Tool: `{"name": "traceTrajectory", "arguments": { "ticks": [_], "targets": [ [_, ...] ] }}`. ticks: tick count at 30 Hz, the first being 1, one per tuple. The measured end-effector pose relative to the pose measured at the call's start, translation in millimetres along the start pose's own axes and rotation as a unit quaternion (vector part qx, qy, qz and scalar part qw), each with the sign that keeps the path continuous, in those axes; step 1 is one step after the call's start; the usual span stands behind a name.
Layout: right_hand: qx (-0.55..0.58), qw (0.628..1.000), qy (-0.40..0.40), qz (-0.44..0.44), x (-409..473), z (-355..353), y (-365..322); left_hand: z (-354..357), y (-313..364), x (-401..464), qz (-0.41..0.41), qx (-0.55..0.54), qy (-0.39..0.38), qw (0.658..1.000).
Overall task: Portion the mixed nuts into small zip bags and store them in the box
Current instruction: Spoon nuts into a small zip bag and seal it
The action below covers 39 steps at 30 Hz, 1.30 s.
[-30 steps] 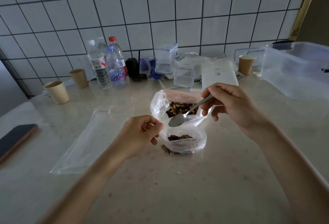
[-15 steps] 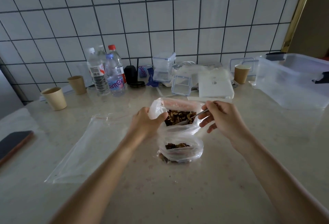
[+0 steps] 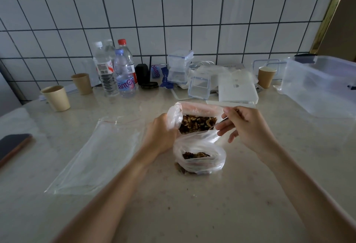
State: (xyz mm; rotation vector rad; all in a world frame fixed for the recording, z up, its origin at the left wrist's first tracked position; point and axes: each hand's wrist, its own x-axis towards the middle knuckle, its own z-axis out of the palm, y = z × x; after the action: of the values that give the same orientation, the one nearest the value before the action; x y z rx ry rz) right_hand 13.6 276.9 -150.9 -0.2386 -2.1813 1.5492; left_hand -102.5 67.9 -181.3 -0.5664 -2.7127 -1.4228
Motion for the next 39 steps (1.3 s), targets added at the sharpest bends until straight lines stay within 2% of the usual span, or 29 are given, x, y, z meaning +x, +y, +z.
{"name": "traceTrajectory", "arguments": {
  "ticks": [6, 13, 27, 34, 39],
  "targets": [
    [0.017, 1.0, 0.007, 0.011, -1, 13, 11, 3, 3, 1, -0.009, -0.035, -0.024, 0.999],
    [0.078, 0.994, 0.018, 0.07, -2, 20, 15, 3, 1, 0, 0.007, -0.045, -0.013, 0.999],
    [0.119, 0.987, 0.025, 0.102, -1, 13, 11, 3, 5, -3, 0.01, -0.06, -0.003, 0.998],
    [0.125, 0.988, 0.043, 0.079, -1, 9, 5, -2, 8, -5, 0.002, -0.065, 0.009, 0.998],
    [0.111, 0.991, 0.051, 0.062, -2, 5, -1, -9, 6, -2, 0.01, -0.025, 0.021, 0.999]
  ]
}}
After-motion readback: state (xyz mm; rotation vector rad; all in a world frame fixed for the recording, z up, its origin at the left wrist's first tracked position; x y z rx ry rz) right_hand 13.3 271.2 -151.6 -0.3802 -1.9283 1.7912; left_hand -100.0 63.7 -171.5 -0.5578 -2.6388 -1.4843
